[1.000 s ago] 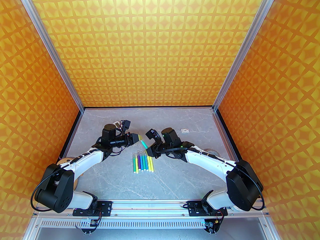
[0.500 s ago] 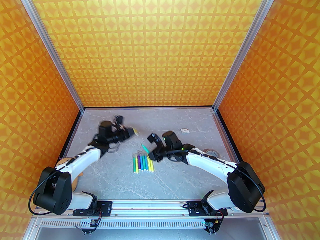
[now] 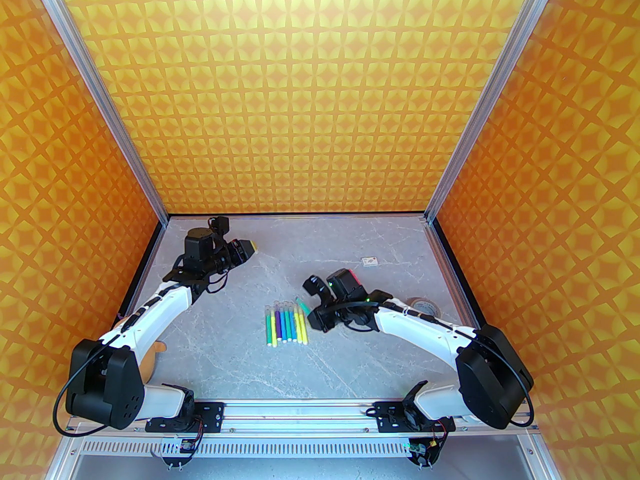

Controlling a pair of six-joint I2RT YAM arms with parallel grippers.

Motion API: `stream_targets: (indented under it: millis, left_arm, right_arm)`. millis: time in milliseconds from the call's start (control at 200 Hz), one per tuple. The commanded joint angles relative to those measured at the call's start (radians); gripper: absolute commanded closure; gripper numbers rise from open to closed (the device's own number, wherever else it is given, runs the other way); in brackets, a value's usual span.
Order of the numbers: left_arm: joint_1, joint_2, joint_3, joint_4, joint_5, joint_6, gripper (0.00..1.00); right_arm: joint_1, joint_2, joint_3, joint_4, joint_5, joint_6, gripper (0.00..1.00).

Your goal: Open the pen caps

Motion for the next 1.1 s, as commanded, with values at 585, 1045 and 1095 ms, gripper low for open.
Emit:
stream_targets:
  millis: [585, 1045, 1095]
  left_arm:
    - [0.000, 0.222, 0.174, -0.547, -0.316, 0.352, 1.00]
    - [0.000, 0.444, 0.296, -0.607, -0.441, 0.408, 1.00]
    - [0.000, 0.466, 0.308, -0.611, -0.452, 0.413, 1.00]
  right_arm:
    - [-0.175, 0.309, 0.277, -0.114, 0.478, -0.038, 1.00]
    - [-0.206, 0.403, 0.303, -0.154, 0.498, -0.065, 1.00]
    - [-0.209, 0.411, 0.308, -0.158, 0.501, -0.066, 1.00]
